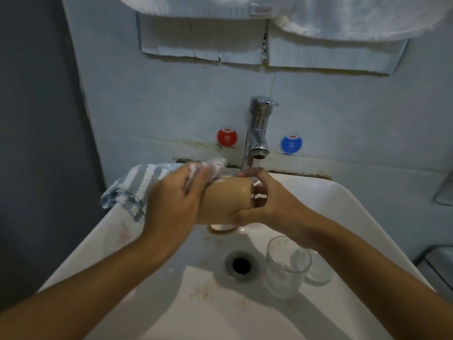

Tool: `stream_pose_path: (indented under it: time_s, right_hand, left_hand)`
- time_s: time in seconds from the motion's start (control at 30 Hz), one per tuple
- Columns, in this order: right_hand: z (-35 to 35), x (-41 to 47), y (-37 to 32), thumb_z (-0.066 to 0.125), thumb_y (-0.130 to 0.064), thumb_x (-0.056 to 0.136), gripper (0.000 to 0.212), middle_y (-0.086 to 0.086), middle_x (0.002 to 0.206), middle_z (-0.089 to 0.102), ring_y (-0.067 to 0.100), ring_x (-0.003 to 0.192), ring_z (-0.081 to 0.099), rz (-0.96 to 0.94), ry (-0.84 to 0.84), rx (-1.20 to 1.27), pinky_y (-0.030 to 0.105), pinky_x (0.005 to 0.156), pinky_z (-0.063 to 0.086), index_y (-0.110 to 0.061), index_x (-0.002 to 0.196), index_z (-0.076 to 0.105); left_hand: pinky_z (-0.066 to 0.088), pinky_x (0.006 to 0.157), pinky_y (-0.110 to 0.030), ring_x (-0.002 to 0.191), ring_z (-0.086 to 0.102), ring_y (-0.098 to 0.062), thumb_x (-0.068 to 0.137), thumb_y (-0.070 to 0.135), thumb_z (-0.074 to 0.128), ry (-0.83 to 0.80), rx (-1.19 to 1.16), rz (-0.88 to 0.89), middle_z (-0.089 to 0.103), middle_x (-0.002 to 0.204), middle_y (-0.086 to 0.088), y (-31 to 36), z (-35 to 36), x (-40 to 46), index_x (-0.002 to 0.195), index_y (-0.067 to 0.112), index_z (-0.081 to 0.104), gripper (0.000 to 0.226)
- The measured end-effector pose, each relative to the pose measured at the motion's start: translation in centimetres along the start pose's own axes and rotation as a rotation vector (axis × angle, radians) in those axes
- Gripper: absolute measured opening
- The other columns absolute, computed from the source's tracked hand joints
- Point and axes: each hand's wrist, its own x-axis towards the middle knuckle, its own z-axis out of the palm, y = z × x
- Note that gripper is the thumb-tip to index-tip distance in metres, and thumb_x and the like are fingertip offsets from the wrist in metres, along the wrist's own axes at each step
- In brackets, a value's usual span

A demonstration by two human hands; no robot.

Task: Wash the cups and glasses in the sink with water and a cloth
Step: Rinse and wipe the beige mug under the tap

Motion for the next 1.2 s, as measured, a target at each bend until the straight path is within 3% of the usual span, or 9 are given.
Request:
stream_pose_path:
  time_s: [0.17,0.33,0.43,0.63,0.8,1.07,1.13,1.2]
  right_hand:
    - [0.4,-0.2,-0.4,0.081,-0.022,0.078,0.067,0.005,0.118,0.061,0.022,0.098,0.067,0.016,0.003,0.045,0.028,0.073,0.06,-0.027,0.134,0.046]
    - [0.8,-0.5,-0.4,0.073,-0.019,0.086,0.038,0.006,0.112,0.071,0.021,0.094,0.072,-0.002,-0.042,0.127,0.034,0.077,0.061,-0.021,0.121,0.06]
    - [0.4,-0.6,-0.4,0.069,-0.014,0.089,0.035,0.007,0.115,0.07,0.024,0.1,0.071,0.001,-0.07,0.175,0.04,0.083,0.061,-0.013,0.124,0.062]
    - [0.3,-0.8,-1.8,0.066,-0.033,0.089,0.042,0.01,0.113,0.071,0.027,0.098,0.071,0.131,-0.13,0.345,0.035,0.079,0.06,-0.007,0.122,0.065]
    - [0.2,-0.9,-2.2,0.066,-0.043,0.089,0.037,0.012,0.109,0.069,0.029,0.09,0.073,0.207,-0.02,0.404,0.036,0.074,0.062,-0.019,0.116,0.067]
    - [0.6,-0.9,-1.8,0.055,-0.06,0.089,0.053,0.013,0.106,0.067,0.022,0.077,0.072,0.248,-0.021,0.433,0.028,0.065,0.06,-0.017,0.117,0.067]
    - [0.6,-0.8,-1.6,0.055,-0.063,0.088,0.057,0.014,0.111,0.067,0.022,0.08,0.072,0.232,-0.021,0.4,0.029,0.069,0.06,-0.016,0.119,0.067]
    - [0.4,-0.6,-1.5,0.059,-0.064,0.086,0.062,0.015,0.111,0.069,0.024,0.081,0.073,0.2,-0.002,0.342,0.031,0.073,0.06,-0.014,0.12,0.067]
  left_hand:
    - [0.04,0.098,-0.012,0.111,0.059,-0.004,0.102,0.034,0.047,-0.086,0.229,0.296,0.068,0.118,0.011,0.3,0.0,-0.8,0.12,0.025,0.069,0.03]
    - [0.039,0.112,-0.039,0.135,0.047,-0.012,0.1,0.018,0.051,-0.242,0.222,0.615,0.057,0.14,-0.002,0.1,0.6,-1.1,0.133,0.008,0.06,0.035]
    - [0.039,0.112,-0.044,0.138,0.044,-0.02,0.1,0.015,0.05,-0.286,0.245,0.75,0.055,0.142,-0.006,0.1,0.8,-1.2,0.133,0.004,0.059,0.035]
    - [0.045,0.102,-0.043,0.126,0.055,-0.017,0.101,0.019,0.05,-0.112,0.337,0.654,0.06,0.135,0.001,0.4,-0.4,-0.5,0.132,0.011,0.061,0.034]
    - [0.04,0.106,-0.025,0.122,0.057,-0.01,0.101,0.023,0.05,-0.112,0.329,0.521,0.063,0.131,0.006,0.1,-0.4,-0.8,0.129,0.016,0.064,0.032]
    - [0.044,0.105,-0.045,0.129,0.054,-0.018,0.1,0.019,0.052,-0.199,0.223,0.694,0.062,0.133,-0.005,0.2,0.1,-0.8,0.128,0.004,0.063,0.034]
    - [0.044,0.106,-0.045,0.129,0.053,-0.017,0.099,0.017,0.054,-0.191,0.199,0.672,0.063,0.132,-0.003,0.2,0.1,-0.5,0.127,0.006,0.064,0.032]
    - [0.042,0.107,-0.039,0.128,0.054,-0.01,0.099,0.02,0.054,-0.178,0.134,0.54,0.064,0.131,0.006,0.3,0.1,-0.5,0.124,0.013,0.067,0.03]
